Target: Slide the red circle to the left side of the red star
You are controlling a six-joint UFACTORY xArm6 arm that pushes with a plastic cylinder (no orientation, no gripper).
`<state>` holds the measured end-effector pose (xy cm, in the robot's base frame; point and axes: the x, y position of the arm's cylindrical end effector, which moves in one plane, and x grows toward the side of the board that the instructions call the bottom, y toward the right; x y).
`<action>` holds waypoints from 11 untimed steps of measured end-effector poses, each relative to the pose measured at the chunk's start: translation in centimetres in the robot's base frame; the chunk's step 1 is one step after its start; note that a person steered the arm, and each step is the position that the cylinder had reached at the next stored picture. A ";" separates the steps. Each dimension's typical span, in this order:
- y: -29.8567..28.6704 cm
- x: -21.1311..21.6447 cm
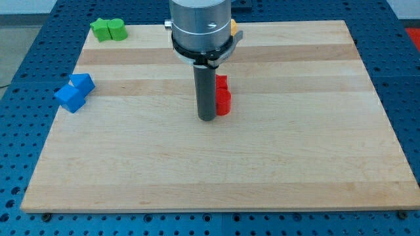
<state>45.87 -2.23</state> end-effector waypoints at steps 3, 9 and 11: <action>8.4 2.2; -1.1 0.2; -4.8 -3.1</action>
